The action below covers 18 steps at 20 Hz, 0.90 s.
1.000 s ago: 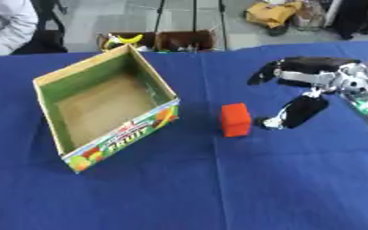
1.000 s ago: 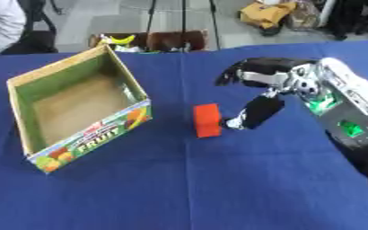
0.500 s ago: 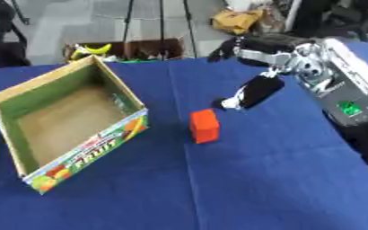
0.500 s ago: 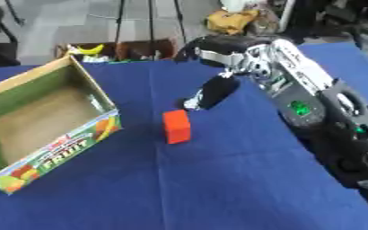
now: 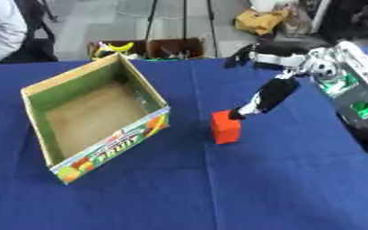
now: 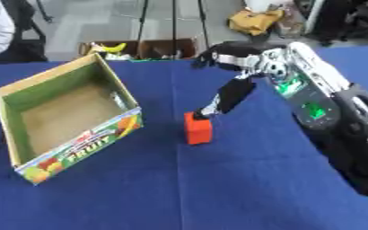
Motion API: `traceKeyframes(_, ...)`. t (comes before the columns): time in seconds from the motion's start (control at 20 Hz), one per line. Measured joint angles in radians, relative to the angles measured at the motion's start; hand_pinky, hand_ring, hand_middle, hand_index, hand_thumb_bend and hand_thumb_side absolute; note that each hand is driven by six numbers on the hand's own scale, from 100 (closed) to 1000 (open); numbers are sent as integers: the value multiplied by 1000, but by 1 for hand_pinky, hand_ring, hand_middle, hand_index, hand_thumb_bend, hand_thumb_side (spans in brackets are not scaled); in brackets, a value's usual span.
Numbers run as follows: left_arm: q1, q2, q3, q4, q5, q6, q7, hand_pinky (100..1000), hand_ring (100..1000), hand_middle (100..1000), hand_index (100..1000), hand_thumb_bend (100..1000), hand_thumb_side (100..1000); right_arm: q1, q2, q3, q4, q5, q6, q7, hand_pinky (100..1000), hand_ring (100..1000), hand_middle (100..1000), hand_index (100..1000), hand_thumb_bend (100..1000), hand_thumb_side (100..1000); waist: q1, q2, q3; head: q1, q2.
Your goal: Pick up objects on the table and place them in the box.
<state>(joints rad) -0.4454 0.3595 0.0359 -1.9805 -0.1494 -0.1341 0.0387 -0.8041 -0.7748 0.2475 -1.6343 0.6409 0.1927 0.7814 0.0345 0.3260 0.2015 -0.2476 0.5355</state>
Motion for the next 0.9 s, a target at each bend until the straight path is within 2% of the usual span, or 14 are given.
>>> traceKeyframes(0.65,-3,0,-1,0,4,0,0,744,879,859,1000,100,1000,-6,23,12,60,-1,-42,31,829,920,863,930,574,430,-2,1,3,11,0)
traceKeyframes(0.7,-3,0,-1,0,4,0,0,744,879,858,1000,100,1000,-6,23,13,62,-1,-43,33,828,920,863,930,553,406,-2,2,3,11,0)
traceKeyframes(0.9,-5,-1,-1,0,5,0,0,744,878,858,1000,100,1000,7,23,40,89,-1,-54,58,827,919,859,927,552,396,-2,8,5,0,5)
